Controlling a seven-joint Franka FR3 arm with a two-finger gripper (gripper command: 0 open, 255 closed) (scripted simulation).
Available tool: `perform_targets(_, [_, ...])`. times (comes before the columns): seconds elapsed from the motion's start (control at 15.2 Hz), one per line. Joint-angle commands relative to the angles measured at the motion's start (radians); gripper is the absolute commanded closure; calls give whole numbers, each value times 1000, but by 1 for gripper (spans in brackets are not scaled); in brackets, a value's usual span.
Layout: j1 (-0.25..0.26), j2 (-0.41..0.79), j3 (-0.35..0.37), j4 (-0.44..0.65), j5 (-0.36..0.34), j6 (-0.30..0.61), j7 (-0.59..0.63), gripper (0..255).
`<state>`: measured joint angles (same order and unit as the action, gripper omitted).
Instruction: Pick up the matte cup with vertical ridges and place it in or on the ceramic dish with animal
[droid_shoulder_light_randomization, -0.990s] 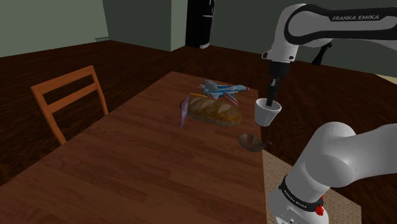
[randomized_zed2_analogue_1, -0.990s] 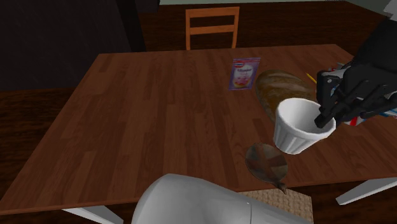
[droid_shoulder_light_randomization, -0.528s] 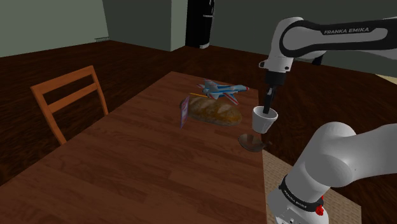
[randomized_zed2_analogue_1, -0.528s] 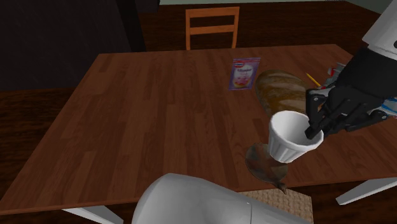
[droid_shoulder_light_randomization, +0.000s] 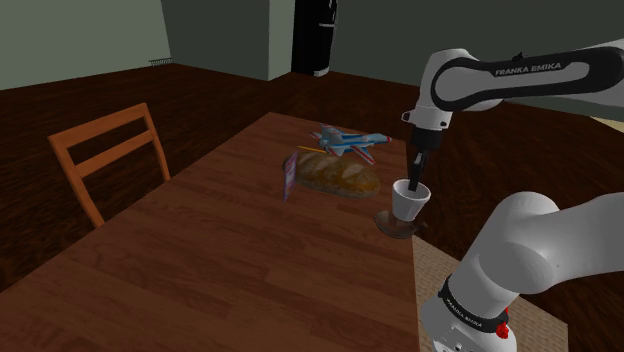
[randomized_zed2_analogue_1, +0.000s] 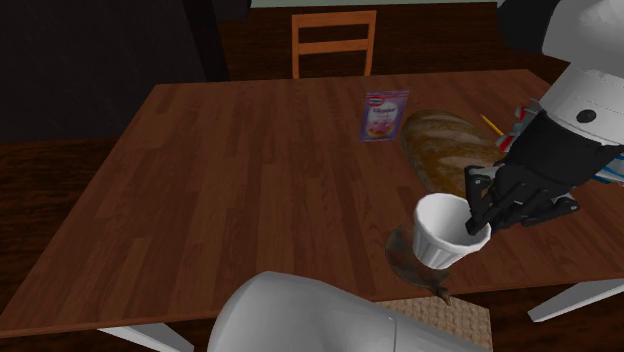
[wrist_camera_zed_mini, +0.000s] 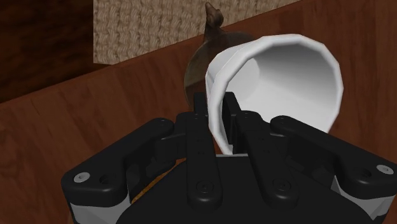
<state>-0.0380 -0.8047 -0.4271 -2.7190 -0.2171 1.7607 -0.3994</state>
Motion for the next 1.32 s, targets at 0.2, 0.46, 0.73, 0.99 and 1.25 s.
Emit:
perform_targets(0.2, [-2,0,-4,-13,-4,13,-1,255])
perform_targets(0.46, [-2,0,-4,-13,-4,13,-1,255])
perform_targets(0.73, [-2,0,-4,-13,-4,13,-1,0])
perform_targets(0.99, [6,1,8,54,10,-51,-3,0])
perform_targets(1.25, [13,8,18,117,22,-107,-5,0])
